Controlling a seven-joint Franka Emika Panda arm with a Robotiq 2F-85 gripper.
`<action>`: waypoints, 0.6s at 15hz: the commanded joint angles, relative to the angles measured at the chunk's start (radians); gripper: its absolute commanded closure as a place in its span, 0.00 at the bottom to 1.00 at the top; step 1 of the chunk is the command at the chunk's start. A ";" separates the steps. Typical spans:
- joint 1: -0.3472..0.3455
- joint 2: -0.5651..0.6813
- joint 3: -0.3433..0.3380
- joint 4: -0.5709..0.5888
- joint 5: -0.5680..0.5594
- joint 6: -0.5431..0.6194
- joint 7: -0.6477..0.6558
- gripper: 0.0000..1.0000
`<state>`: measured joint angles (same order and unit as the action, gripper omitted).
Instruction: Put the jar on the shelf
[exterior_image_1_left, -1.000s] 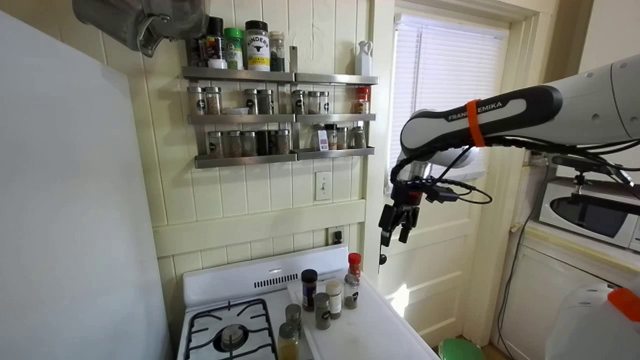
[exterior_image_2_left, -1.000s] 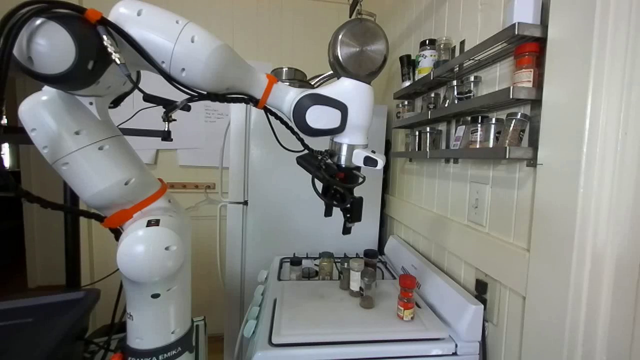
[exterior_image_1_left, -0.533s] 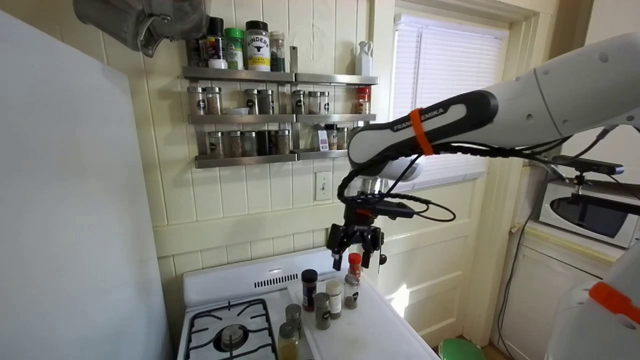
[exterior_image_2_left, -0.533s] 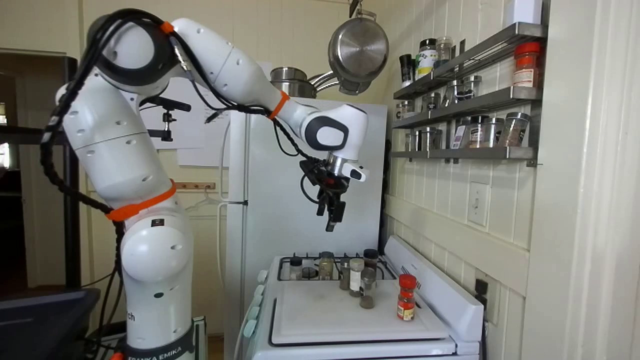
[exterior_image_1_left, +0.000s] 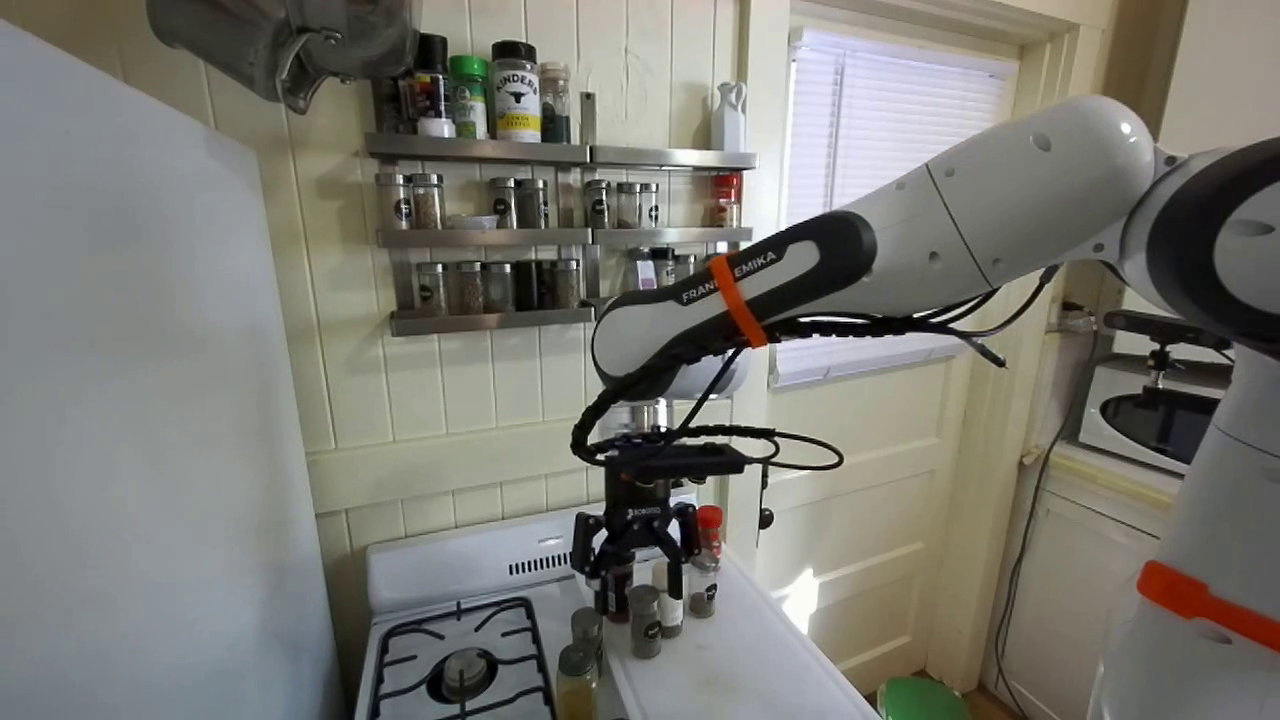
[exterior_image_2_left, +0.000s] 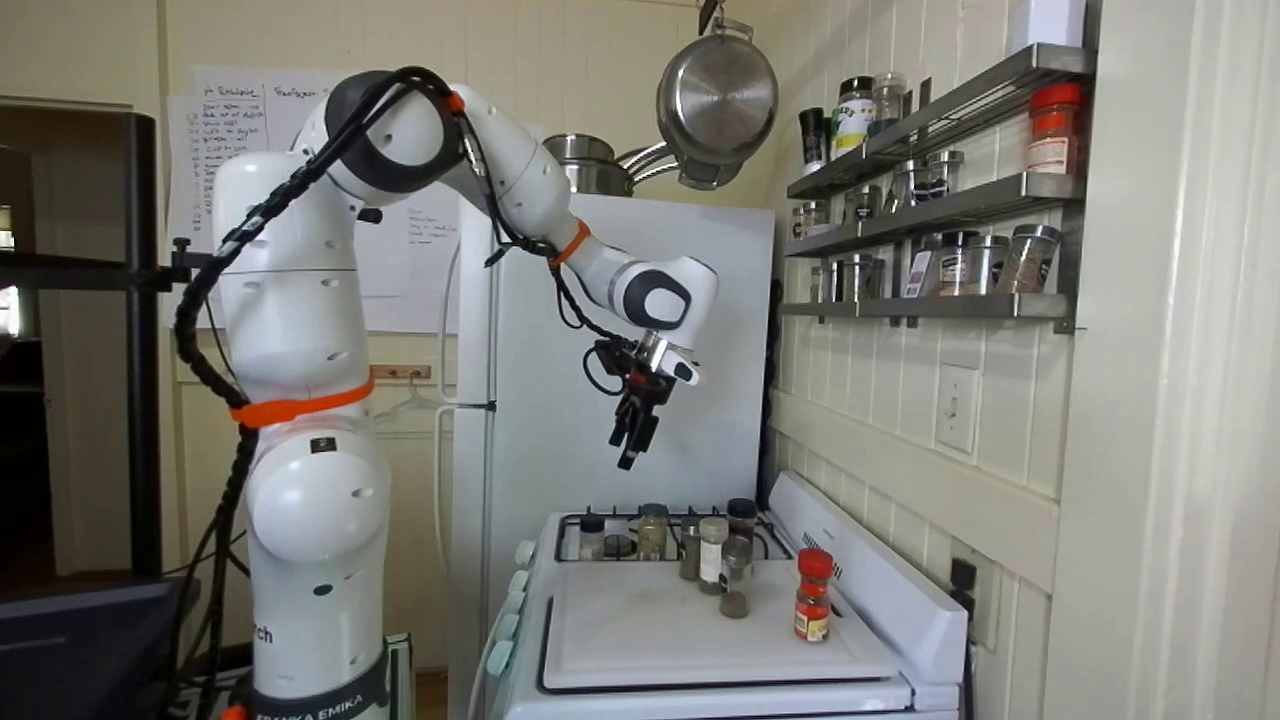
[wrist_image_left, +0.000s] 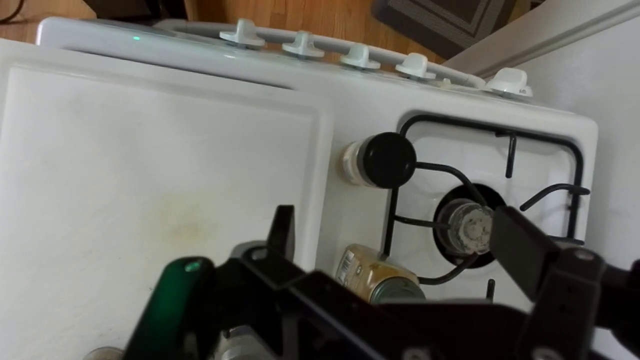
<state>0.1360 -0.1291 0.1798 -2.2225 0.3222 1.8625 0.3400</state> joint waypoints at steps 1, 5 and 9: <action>0.003 0.003 -0.006 0.005 -0.001 -0.005 0.001 0.00; 0.009 0.013 0.006 0.014 -0.022 0.011 0.038 0.00; 0.042 0.036 0.065 0.005 -0.087 0.038 0.177 0.00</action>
<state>0.1458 -0.1164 0.2053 -2.2136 0.2918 1.8647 0.4005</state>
